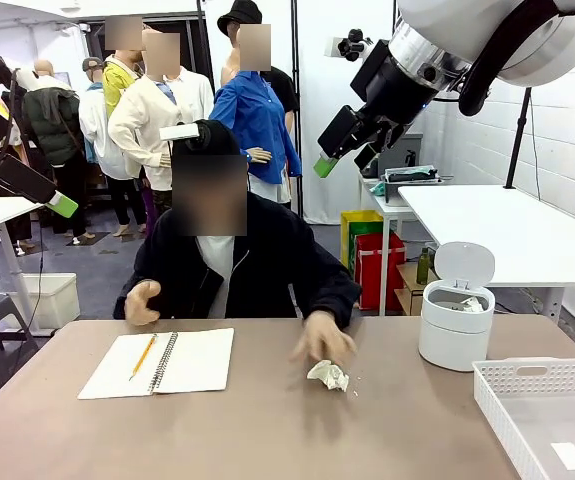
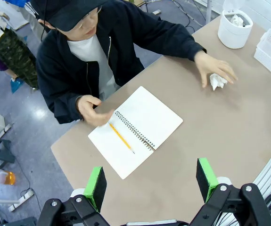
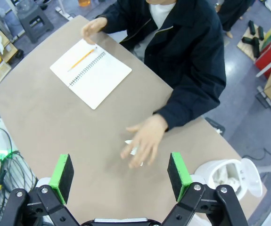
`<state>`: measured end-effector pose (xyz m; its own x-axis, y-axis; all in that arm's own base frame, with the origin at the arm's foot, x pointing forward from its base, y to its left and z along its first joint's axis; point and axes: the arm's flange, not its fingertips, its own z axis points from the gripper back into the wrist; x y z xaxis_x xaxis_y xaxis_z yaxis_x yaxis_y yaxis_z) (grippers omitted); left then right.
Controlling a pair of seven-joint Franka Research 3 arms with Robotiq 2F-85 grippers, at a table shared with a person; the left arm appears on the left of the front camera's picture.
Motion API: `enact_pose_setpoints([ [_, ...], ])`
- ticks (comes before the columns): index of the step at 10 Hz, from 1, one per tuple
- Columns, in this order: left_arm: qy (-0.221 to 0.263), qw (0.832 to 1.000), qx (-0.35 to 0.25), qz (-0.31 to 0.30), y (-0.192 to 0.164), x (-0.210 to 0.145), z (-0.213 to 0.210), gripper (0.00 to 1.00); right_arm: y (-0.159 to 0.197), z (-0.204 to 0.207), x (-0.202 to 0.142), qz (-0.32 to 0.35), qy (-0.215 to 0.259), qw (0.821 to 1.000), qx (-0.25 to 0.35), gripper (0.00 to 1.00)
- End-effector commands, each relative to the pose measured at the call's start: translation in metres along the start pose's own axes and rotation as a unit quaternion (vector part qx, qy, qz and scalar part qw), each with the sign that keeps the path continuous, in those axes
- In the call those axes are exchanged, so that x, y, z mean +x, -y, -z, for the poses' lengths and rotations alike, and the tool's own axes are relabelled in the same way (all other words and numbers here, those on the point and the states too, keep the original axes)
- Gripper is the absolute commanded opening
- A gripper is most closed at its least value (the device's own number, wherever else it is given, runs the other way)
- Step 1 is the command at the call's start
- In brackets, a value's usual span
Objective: Sort the paper based on its condition.
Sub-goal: If a person hands you a paper, place it in the Organizing basket , and if it's crumpled, put it in the Trash can.
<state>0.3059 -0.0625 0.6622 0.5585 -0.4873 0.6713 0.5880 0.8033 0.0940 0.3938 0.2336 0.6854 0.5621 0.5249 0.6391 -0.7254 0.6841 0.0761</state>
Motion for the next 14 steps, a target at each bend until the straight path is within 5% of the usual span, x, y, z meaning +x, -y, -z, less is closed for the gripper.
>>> enact_pose_setpoints([
  [1,0.000,1.000,0.001,0.000,0.000,0.000,0.000,1.00,0.001,0.000,-0.001,-0.002,-0.003,1.000,-0.003,1.00],
  [11,0.000,1.000,0.001,0.000,0.000,0.000,0.000,1.00,0.000,0.000,0.000,0.000,0.000,1.000,0.000,1.00],
  [14,0.000,1.000,0.001,0.000,0.000,0.000,0.000,1.00,0.015,0.047,-0.002,0.040,-0.072,0.996,-0.018,1.00],
])
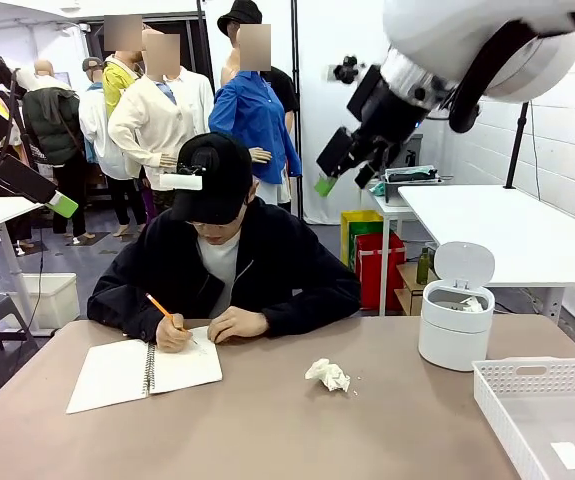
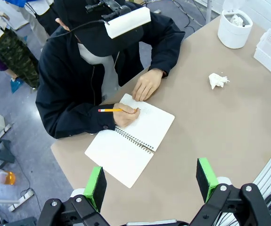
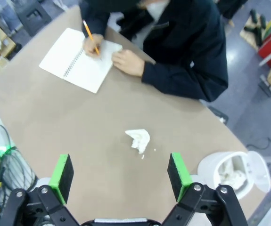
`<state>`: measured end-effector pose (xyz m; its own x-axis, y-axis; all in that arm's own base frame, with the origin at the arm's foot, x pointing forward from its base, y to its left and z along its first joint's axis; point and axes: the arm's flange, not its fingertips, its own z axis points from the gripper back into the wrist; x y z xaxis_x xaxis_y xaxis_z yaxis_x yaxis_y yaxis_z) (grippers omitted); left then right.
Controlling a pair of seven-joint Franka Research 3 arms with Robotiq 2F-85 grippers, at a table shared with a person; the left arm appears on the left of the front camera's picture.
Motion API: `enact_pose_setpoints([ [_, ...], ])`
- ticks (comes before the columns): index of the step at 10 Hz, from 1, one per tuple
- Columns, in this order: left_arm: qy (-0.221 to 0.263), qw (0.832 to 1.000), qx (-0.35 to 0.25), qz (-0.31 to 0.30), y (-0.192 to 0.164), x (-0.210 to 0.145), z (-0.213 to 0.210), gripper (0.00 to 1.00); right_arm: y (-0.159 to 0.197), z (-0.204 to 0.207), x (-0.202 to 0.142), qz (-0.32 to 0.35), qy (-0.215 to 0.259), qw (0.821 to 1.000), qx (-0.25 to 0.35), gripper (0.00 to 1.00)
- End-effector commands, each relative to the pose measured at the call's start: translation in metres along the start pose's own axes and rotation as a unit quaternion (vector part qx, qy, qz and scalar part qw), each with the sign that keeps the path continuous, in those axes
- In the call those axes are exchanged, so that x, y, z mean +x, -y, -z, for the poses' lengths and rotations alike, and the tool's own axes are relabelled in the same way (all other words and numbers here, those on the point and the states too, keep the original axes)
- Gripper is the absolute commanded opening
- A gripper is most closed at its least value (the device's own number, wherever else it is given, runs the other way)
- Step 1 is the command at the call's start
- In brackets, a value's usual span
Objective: Sort the paper based on its condition.
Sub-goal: If a person hands you a paper, place it in the Organizing basket , and if it's crumpled, put it in the Trash can.
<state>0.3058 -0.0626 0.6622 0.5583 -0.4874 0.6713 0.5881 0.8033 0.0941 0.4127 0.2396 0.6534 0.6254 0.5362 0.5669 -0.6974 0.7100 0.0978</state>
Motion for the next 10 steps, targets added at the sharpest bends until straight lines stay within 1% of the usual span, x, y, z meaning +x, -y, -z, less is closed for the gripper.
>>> enact_pose_setpoints([
  [1,0.000,1.000,0.001,0.000,0.000,0.000,0.000,1.00,0.006,0.026,0.006,0.024,-0.056,0.998,-0.019,1.00],
  [4,0.000,1.000,0.001,0.000,0.000,0.000,0.000,1.00,0.005,0.064,-0.002,0.016,-0.122,0.992,-0.031,1.00],
  [8,0.000,1.000,0.001,0.000,0.000,0.000,0.000,1.00,0.003,0.093,-0.013,0.021,-0.162,0.986,-0.019,1.00],
  [10,0.000,1.000,0.001,0.000,0.000,0.000,0.000,1.00,0.002,0.123,-0.025,0.021,-0.184,0.983,-0.013,1.00],
])
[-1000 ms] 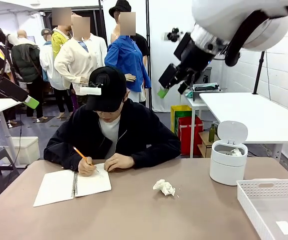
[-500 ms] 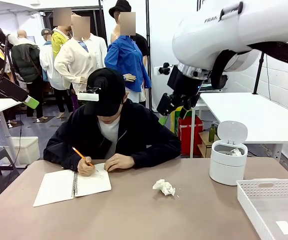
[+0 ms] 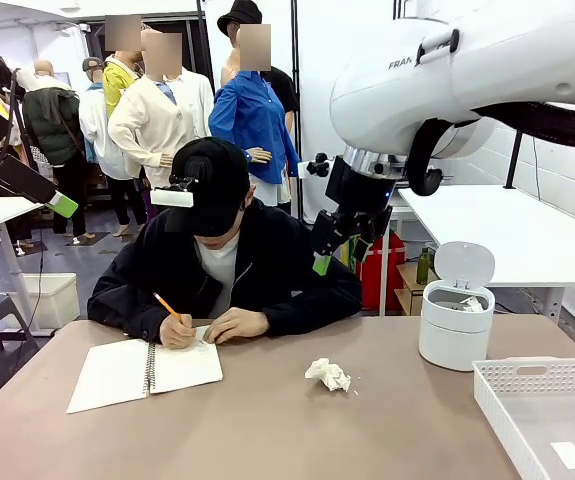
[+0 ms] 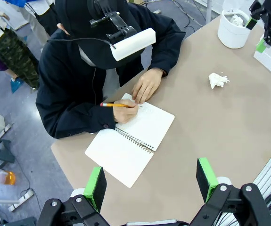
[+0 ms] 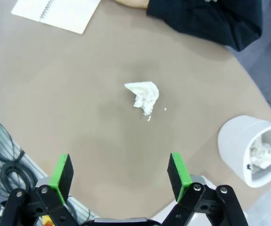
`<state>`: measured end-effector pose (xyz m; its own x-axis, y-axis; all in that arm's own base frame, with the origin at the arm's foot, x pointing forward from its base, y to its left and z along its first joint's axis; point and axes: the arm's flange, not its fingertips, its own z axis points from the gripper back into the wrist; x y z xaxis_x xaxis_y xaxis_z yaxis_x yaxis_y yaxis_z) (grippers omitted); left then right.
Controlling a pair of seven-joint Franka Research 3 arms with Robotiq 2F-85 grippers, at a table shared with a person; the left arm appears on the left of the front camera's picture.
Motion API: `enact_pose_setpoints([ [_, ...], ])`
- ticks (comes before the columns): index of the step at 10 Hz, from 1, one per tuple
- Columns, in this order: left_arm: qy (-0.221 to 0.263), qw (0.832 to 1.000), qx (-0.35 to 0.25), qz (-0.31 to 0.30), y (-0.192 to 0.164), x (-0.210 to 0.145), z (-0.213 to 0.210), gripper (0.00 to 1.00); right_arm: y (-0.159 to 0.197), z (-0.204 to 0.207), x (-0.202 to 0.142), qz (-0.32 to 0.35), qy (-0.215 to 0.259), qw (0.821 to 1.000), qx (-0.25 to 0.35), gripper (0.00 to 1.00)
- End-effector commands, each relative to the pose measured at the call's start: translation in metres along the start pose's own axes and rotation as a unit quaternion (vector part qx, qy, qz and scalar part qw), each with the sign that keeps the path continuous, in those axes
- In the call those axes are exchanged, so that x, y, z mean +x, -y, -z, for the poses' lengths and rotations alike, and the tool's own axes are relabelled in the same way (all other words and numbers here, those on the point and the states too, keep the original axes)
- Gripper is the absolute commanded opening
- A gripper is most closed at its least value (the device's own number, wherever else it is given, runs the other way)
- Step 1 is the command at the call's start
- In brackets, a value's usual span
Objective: Sort the paper based on its condition.
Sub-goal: If a person hands you a paper, place it in the Organizing basket , and if it's crumpled, put it in the Trash can.
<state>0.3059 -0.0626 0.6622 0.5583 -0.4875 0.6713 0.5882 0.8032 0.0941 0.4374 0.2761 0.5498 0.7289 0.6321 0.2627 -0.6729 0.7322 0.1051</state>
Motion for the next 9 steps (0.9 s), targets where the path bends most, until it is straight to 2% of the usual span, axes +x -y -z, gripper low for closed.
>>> enact_pose_setpoints([
  [1,0.000,1.000,0.001,0.000,0.000,0.000,0.000,1.00,-0.001,0.027,0.001,0.004,-0.026,1.000,-0.010,1.00],
  [4,0.000,1.000,0.001,0.000,0.000,0.000,0.000,1.00,-0.007,0.074,0.000,0.013,-0.053,0.998,-0.040,1.00],
  [5,0.000,1.000,0.001,0.000,0.000,0.000,0.000,1.00,-0.008,0.094,-0.002,0.026,-0.061,0.996,-0.059,1.00],
  [6,0.000,1.000,0.001,0.000,0.000,0.000,0.000,1.00,-0.008,0.117,-0.003,0.012,-0.056,0.994,-0.097,1.00],
  [9,0.000,1.000,0.001,0.000,0.000,0.000,0.000,1.00,0.009,0.162,0.012,-0.015,-0.041,0.996,-0.078,1.00],
])
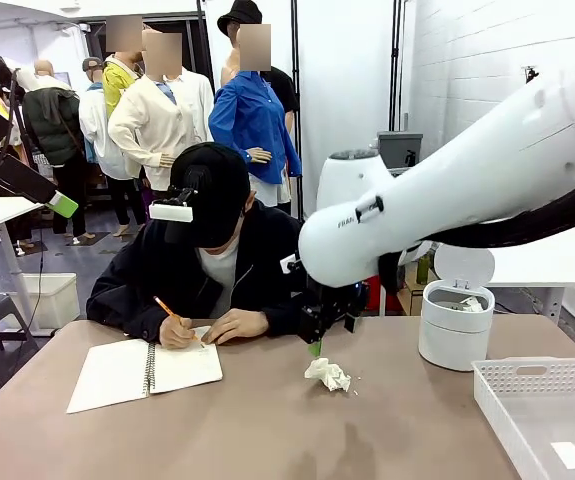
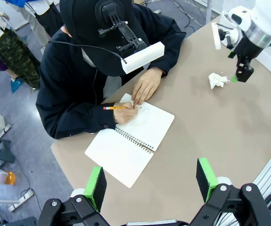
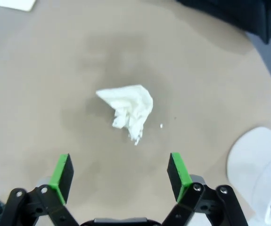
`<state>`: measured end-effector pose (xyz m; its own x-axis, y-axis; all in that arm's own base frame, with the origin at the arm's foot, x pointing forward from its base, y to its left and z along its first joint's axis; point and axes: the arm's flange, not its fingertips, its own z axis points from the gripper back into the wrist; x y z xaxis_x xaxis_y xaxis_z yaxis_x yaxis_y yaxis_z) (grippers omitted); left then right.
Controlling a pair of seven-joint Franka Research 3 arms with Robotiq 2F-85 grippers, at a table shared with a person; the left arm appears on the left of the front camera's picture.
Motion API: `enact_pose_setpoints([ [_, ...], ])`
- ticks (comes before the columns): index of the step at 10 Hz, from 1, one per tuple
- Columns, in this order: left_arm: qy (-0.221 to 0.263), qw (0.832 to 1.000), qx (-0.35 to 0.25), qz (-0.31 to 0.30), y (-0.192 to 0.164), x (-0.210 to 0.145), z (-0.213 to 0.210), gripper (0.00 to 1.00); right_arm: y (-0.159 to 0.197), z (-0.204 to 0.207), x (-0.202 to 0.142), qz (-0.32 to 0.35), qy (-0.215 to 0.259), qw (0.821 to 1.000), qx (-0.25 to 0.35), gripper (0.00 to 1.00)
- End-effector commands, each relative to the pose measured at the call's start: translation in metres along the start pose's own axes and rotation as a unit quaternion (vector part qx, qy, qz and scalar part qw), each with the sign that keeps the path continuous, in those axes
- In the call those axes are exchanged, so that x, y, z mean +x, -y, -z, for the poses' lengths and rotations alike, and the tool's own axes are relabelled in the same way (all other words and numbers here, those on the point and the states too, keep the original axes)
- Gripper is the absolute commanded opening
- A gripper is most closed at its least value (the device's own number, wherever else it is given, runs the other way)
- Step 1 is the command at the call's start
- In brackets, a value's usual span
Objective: Sort the paper based on its condition.
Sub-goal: If a person hands you a paper, place it in the Organizing basket , and if it's crumpled, put it in the Trash can.
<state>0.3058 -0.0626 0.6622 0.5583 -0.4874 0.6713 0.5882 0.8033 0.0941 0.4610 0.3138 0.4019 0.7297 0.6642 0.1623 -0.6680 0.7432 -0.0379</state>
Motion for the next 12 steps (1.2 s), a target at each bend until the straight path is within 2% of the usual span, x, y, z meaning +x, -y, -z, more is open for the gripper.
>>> enact_pose_setpoints([
  [1,0.000,1.000,0.001,0.000,0.000,0.000,0.000,1.00,0.000,0.017,0.009,-0.017,-0.001,1.000,0.004,1.00],
  [2,0.000,1.000,0.001,0.000,0.000,0.000,0.000,1.00,-0.002,0.030,0.008,-0.024,-0.021,0.999,0.016,1.00],
  [3,0.000,1.000,0.001,0.000,0.000,0.000,0.000,1.00,0.000,0.034,0.008,-0.026,-0.022,0.999,0.026,1.00],
  [4,0.000,1.000,0.001,0.000,0.000,0.000,0.000,1.00,0.004,0.012,0.012,-0.016,0.004,0.999,0.034,1.00],
  [5,0.000,1.000,0.001,0.000,0.000,0.000,0.000,1.00,-0.002,0.036,0.004,-0.013,-0.018,1.000,0.015,1.00],
  [8,0.000,1.000,0.001,0.000,0.000,0.000,0.000,1.00,-0.001,0.031,0.008,-0.014,-0.013,1.000,0.019,1.00],
  [9,0.000,1.000,0.001,0.000,0.000,0.000,0.000,1.00,0.003,0.048,0.011,-0.038,-0.035,0.999,-0.001,1.00],
  [12,0.000,1.000,0.001,0.000,0.000,0.000,0.000,1.00,0.003,0.072,0.018,-0.077,-0.046,0.996,-0.029,1.00],
])
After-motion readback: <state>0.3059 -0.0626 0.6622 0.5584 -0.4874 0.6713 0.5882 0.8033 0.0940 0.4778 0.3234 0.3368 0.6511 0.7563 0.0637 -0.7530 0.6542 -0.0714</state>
